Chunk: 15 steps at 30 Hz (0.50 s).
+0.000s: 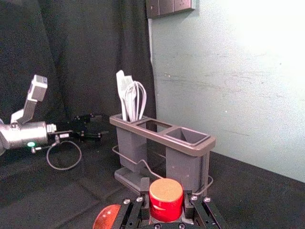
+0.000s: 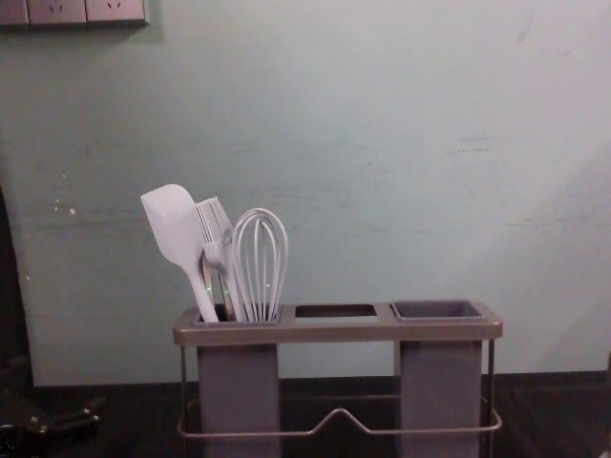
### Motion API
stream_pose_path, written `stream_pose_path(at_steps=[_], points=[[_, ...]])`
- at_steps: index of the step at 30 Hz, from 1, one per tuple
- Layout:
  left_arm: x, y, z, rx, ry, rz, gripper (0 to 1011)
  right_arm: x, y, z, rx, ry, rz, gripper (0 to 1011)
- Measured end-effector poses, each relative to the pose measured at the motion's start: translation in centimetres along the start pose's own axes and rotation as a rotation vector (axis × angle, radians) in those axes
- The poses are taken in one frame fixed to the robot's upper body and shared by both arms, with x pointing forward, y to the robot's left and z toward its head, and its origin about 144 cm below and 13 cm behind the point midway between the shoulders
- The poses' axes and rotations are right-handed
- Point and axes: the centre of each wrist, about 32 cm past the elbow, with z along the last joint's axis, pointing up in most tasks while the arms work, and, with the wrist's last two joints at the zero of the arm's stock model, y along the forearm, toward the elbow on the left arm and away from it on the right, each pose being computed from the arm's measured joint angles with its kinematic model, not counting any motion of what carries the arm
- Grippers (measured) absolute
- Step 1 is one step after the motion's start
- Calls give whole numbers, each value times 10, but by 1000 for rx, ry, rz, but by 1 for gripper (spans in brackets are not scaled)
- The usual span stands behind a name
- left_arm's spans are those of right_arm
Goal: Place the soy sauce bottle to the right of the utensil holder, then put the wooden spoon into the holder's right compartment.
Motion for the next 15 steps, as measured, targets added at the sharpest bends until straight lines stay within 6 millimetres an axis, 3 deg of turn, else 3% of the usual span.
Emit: stream_pose_path(at_steps=[15], points=[[0, 0, 0, 0, 0, 0, 1005, 3, -3, 17, 6, -10, 3, 381]])
